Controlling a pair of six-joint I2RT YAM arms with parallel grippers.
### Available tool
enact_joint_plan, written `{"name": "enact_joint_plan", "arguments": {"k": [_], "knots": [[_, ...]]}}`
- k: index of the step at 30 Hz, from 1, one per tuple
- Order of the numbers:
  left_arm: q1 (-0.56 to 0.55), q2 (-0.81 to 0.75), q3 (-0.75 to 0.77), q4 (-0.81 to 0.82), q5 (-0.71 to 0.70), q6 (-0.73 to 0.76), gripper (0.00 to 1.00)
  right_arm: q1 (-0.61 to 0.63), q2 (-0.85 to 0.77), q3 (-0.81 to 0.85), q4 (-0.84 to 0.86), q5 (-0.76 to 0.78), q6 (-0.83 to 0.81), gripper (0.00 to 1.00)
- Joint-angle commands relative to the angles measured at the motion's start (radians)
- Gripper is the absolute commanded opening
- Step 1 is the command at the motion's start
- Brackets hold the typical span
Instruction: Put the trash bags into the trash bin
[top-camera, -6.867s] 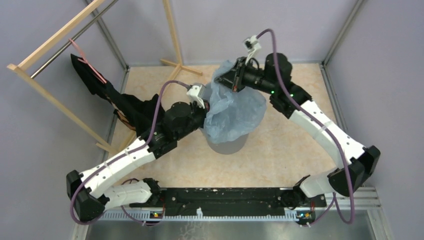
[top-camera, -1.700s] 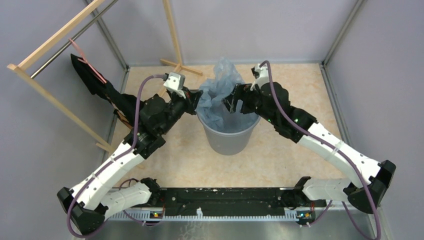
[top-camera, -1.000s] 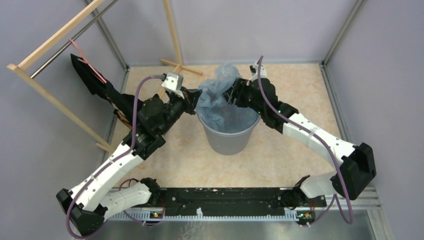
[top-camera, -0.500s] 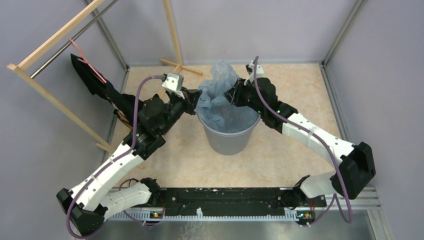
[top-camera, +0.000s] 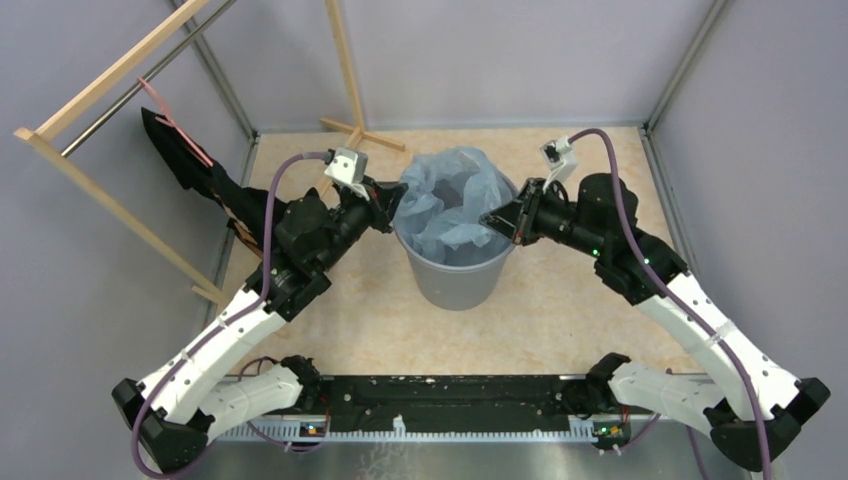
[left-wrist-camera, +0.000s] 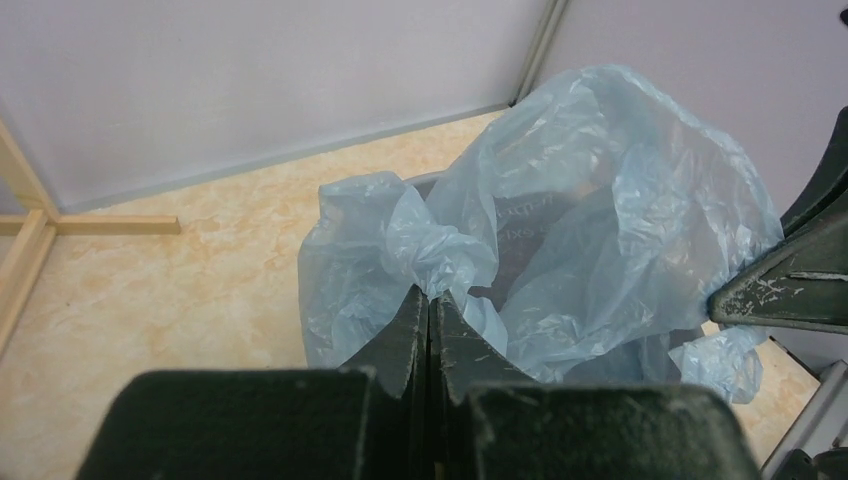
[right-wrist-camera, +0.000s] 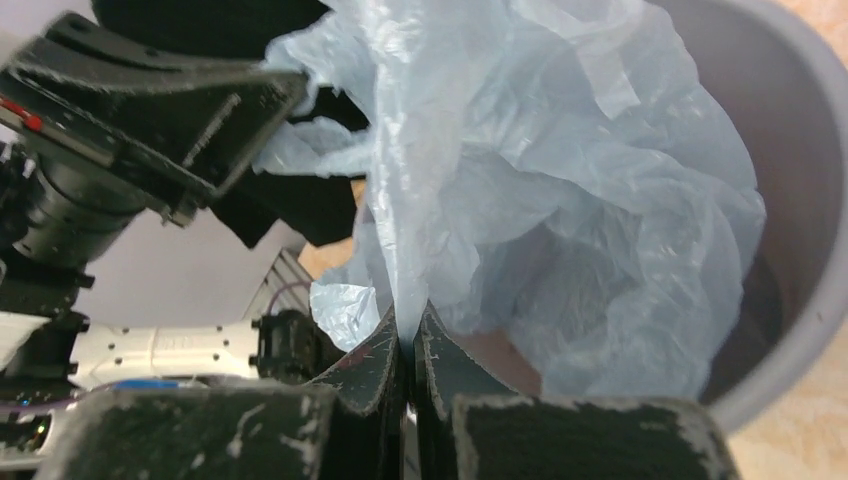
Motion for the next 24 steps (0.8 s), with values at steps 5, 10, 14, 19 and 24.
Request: {"name": "enact_joint_plan", "arguments": {"k": [5, 10, 14, 19, 24], "knots": [[0.003, -0.013, 0.036, -0.01, -0.014, 0.002, 0.0, -0.074, -0.077, 0.034, -0.324, -0.085, -0.132, 0.0], [0.003, -0.097, 0.06, -0.163, -0.091, -0.054, 0.0, -0.074, -0.152, 0.098, -0.527, 0.034, -0.248, 0.0], [0.003, -0.132, 0.101, -0.29, -0.202, -0.017, 0.0, -0.074, -0.198, 0.114, -0.657, 0.295, -0.309, 0.0], [0.003, -0.067, 0.205, -0.482, -0.225, -0.017, 0.02, -0.074, -0.21, 0.081, -0.594, 0.252, -0.305, 0.0], [0.003, -0.06, 0.273, -0.53, -0.198, -0.026, 0.36, -0.074, -0.224, 0.103, -0.555, 0.278, -0.312, 0.0]]}}
